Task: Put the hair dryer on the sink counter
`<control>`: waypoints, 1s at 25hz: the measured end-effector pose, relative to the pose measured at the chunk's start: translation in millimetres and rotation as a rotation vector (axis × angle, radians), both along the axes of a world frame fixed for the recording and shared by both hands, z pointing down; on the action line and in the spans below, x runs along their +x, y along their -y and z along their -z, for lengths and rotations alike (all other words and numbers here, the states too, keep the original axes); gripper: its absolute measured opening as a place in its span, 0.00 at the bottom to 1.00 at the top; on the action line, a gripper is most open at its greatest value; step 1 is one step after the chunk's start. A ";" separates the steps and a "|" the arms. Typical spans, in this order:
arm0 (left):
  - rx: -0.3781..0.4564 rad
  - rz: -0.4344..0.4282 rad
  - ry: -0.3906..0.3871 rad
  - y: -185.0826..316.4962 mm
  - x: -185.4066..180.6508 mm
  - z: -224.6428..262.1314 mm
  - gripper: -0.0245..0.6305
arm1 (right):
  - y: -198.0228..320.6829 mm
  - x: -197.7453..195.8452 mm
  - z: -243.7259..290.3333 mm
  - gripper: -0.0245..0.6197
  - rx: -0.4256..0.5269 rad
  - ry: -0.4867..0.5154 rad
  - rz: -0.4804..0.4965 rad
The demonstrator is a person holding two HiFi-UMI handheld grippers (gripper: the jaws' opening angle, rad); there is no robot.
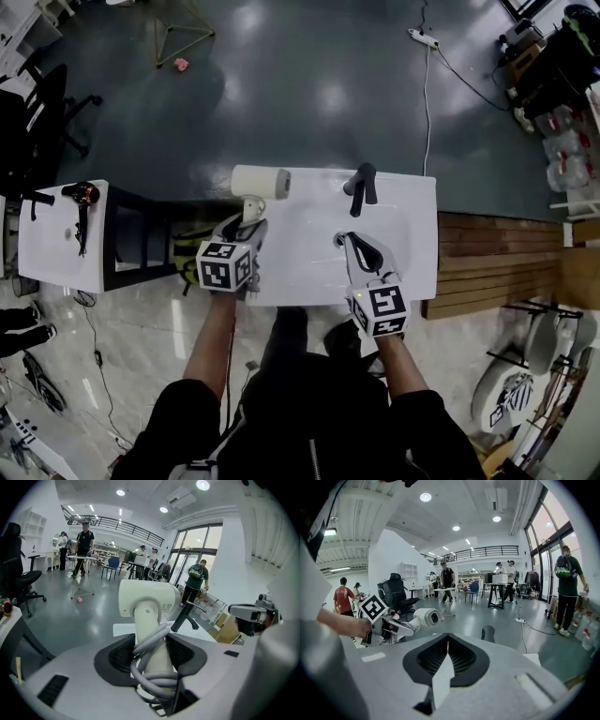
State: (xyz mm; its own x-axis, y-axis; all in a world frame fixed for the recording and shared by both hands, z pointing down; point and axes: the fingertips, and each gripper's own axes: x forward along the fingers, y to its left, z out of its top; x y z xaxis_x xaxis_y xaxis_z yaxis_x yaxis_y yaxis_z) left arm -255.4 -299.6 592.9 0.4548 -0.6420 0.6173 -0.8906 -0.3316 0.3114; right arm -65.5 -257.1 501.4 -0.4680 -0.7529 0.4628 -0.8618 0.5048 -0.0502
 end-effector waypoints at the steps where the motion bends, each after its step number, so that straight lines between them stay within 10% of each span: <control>1: -0.003 -0.001 0.000 1.0 1.0 -2.4 0.34 | 0.5 1.7 -0.8 0.05 -0.002 0.000 -0.004; 25: -0.085 0.063 0.052 17.5 -4.2 -61.9 0.34 | 2.4 10.3 -31.8 0.05 -0.064 0.016 -0.040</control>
State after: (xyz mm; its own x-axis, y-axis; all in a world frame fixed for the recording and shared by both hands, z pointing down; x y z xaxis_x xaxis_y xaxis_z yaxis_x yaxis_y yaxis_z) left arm -259.6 -317.1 654.8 0.3813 -0.6124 0.6925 -0.9244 -0.2489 0.2889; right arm -55.3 -259.5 533.1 -0.4462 -0.7400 0.5034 -0.8799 0.4654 -0.0958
